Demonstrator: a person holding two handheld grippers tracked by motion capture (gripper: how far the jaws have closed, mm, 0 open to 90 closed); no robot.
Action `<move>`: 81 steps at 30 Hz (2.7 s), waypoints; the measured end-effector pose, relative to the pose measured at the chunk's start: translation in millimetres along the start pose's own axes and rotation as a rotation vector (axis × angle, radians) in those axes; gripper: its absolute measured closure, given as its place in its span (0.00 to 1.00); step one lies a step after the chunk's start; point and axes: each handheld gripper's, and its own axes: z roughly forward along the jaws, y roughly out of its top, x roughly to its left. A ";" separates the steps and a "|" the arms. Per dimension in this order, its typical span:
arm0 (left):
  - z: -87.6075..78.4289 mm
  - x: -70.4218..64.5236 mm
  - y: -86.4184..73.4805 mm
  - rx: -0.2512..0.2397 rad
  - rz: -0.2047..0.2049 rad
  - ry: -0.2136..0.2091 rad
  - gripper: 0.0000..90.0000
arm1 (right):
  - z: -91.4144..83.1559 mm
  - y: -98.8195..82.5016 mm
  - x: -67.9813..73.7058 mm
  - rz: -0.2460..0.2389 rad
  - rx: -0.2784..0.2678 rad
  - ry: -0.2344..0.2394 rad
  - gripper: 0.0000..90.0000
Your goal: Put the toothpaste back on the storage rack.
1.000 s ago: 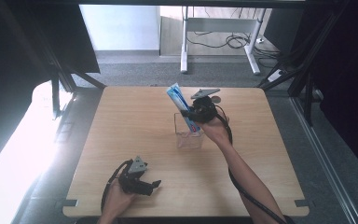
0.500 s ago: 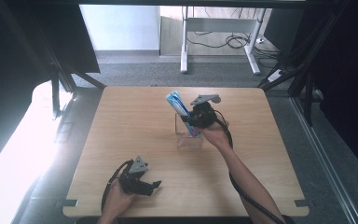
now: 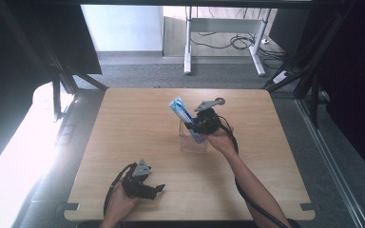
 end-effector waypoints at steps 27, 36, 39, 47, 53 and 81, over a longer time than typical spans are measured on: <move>1.0 0.1 0.2 0.005 0.005 0.000 0.14 | -3.8 -2.5 2.7 -0.024 0.037 0.042 0.63; 1.1 0.2 0.2 0.006 0.006 0.001 0.14 | -9.5 -0.6 3.6 -0.015 0.027 0.031 0.57; 1.4 -0.1 0.4 0.008 0.007 0.001 0.14 | -12.3 0.4 3.3 -0.014 0.028 0.026 0.53; 2.0 -0.5 0.5 0.010 0.009 -0.001 0.14 | -18.4 0.8 4.6 -0.011 0.047 0.028 0.44; 2.4 -0.7 0.5 0.012 0.008 -0.002 0.14 | -22.3 0.2 6.4 -0.020 0.037 0.045 0.39; -0.1 -0.1 0.3 -0.015 -0.012 -0.011 0.14 | -59.2 -13.6 22.3 -0.043 0.065 0.063 0.10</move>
